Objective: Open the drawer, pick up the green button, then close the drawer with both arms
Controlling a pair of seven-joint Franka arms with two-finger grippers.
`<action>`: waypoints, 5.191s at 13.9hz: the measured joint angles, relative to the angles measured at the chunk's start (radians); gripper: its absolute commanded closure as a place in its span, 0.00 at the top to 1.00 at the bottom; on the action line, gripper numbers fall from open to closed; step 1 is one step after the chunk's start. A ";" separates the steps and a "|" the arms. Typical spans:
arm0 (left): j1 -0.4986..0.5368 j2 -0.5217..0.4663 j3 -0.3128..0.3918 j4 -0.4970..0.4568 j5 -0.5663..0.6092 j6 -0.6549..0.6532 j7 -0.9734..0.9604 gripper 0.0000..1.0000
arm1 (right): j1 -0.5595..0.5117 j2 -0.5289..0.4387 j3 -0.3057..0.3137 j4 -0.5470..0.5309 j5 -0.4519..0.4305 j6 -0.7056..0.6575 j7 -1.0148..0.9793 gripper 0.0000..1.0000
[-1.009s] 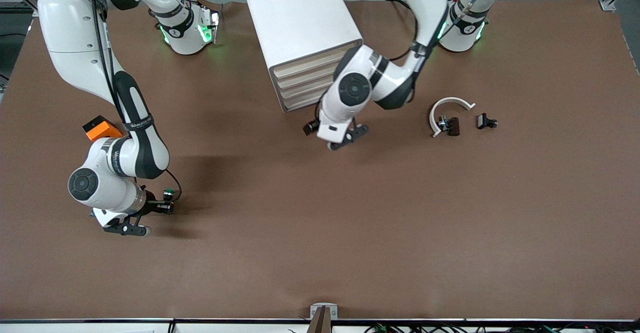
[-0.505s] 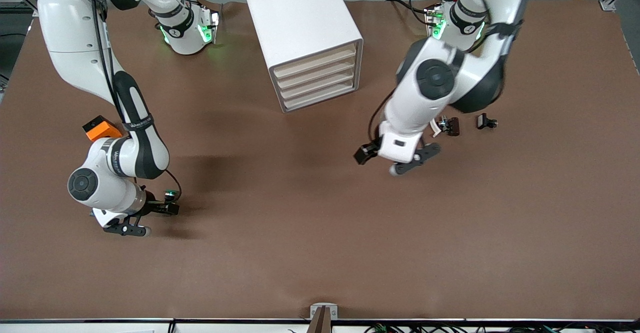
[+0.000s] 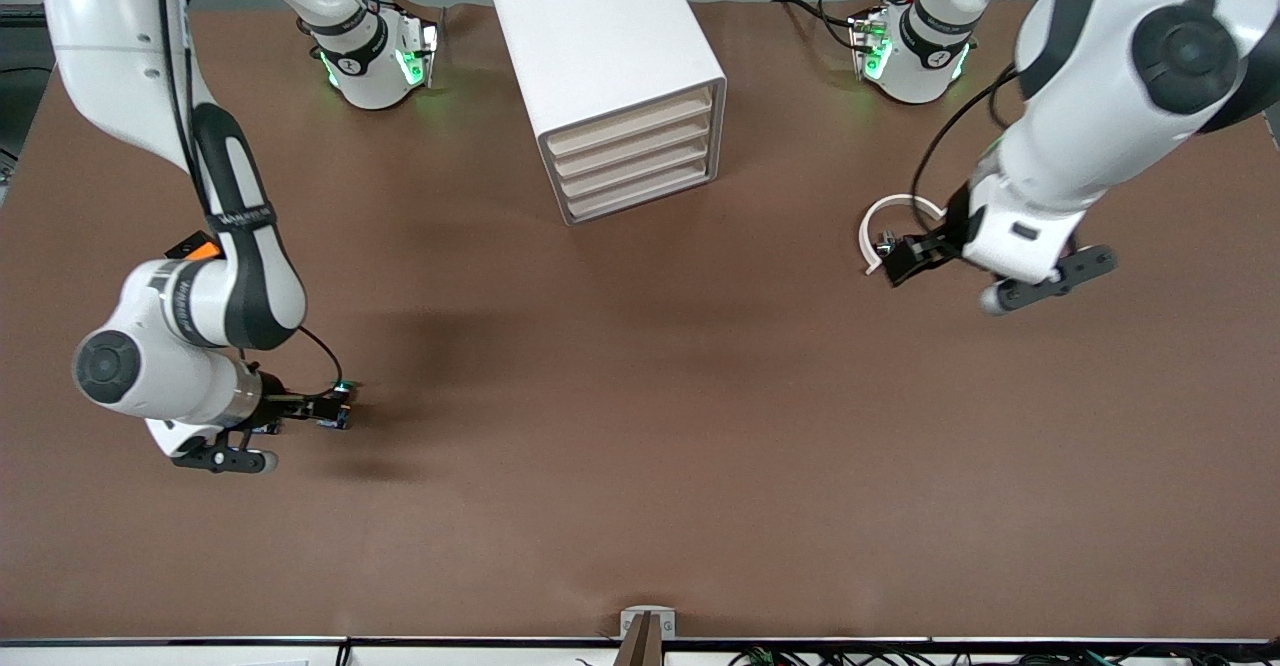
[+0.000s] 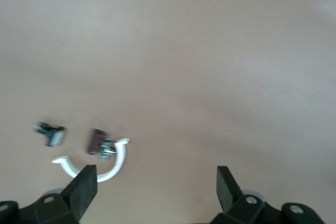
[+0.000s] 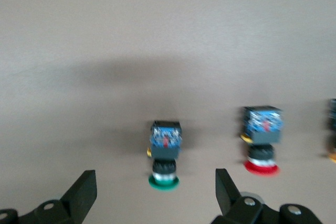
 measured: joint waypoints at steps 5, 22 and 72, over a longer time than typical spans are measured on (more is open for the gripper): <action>0.136 -0.090 -0.001 -0.044 0.016 -0.080 0.287 1.00 | -0.043 -0.130 -0.017 0.030 -0.029 -0.227 -0.059 1.00; 0.481 -0.231 -0.256 -0.254 0.067 0.131 0.467 1.00 | -0.139 -0.411 -0.015 0.054 -0.090 -0.540 -0.185 1.00; 0.396 -0.148 -0.129 0.054 0.034 -0.156 0.503 1.00 | -0.138 -0.755 -0.007 -0.135 -0.089 -0.564 -0.195 1.00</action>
